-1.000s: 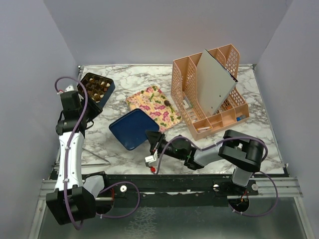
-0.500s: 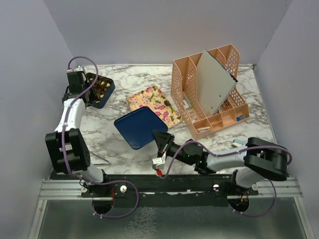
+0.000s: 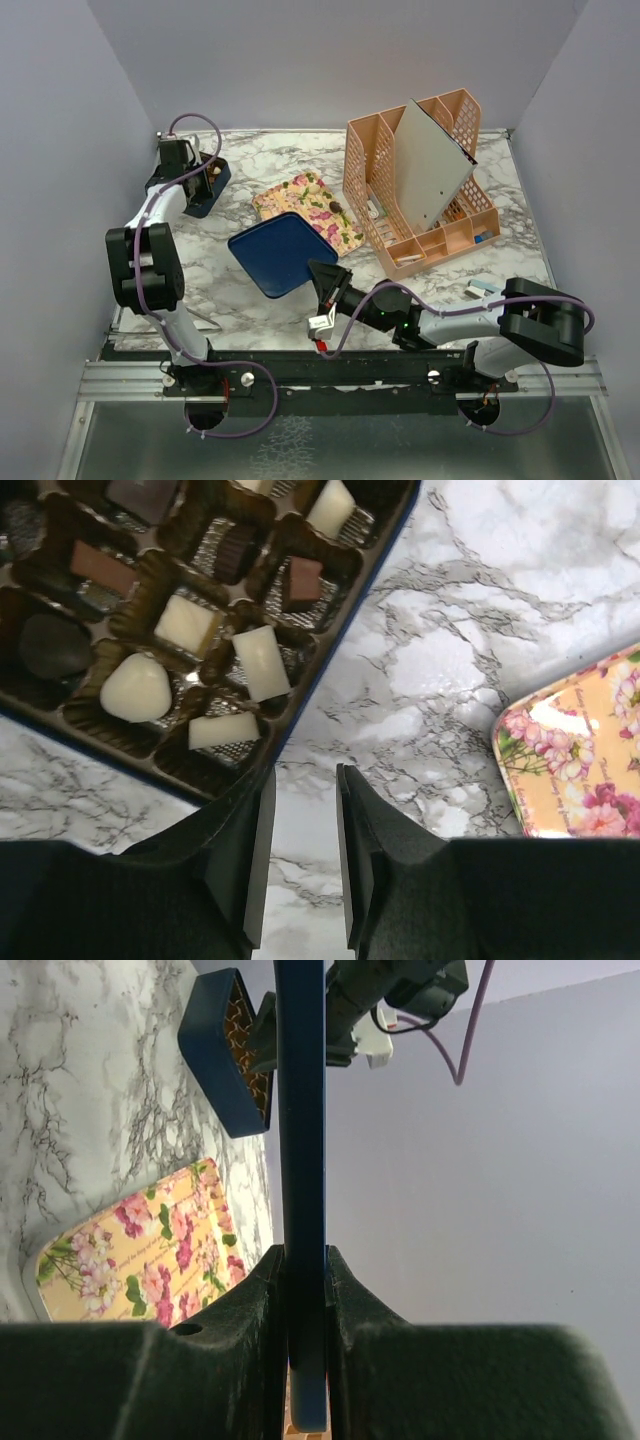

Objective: Pack the chocolate
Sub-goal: Move the packing box to the center of the board.

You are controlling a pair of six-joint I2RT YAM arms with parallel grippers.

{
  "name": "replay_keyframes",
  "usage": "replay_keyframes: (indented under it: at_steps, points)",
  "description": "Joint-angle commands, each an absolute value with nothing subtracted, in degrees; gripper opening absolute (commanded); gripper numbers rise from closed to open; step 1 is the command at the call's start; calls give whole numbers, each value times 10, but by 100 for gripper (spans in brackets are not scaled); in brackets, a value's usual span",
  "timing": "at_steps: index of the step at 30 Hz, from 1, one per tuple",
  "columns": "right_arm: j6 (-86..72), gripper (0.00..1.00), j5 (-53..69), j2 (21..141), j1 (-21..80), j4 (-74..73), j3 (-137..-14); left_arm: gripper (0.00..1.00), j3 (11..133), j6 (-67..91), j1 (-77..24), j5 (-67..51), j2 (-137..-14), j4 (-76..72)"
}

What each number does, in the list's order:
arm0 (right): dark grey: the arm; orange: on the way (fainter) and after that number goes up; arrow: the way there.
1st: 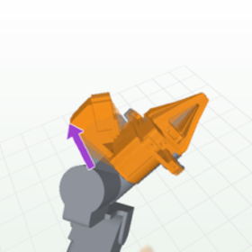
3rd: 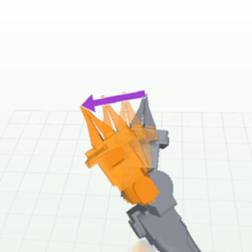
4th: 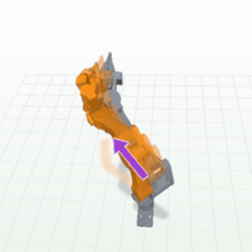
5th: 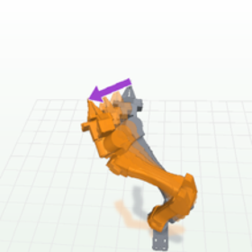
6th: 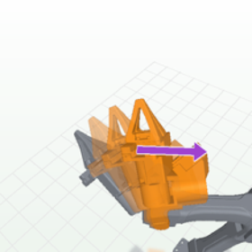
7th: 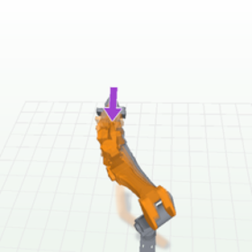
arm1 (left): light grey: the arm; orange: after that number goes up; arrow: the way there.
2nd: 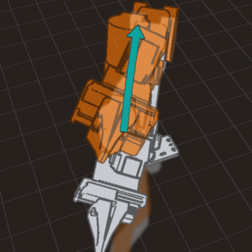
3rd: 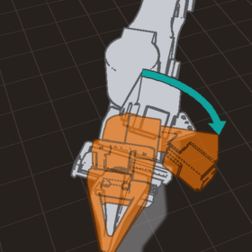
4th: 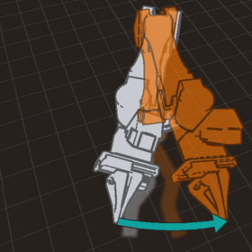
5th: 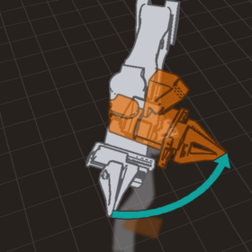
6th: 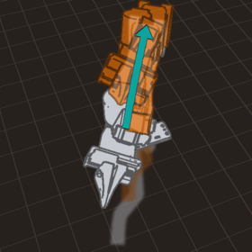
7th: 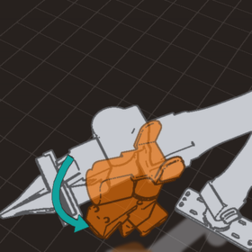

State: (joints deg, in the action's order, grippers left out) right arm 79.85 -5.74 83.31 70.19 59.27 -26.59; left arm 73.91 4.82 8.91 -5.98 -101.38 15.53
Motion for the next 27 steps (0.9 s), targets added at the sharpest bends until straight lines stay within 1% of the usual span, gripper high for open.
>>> replay_keyframes:
  at_steps: [1,8,13,19,21,24,27]
  points:
    - [791,10,-57,838,707,622,-259,35,761,23,75,-44,-1031,152]
    - [790,10,-56,831,707,634,-251,34,794,3,73,-42,-1066,165]
    - [787,10,-53,823,707,621,-253,34,794,-14,72,-26,-1078,162]
    - [787,10,-54,829,707,620,-254,33,794,-19,72,-40,-1091,169]
    - [787,10,-54,830,707,623,-253,27,794,-17,71,-43,-1092,171]
    - [787,10,-54,830,707,627,-252,16,801,-15,68,-43,-1091,190]
    - [785,10,-54,831,707,624,-255,11,793,-9,64,-50,-1075,201]
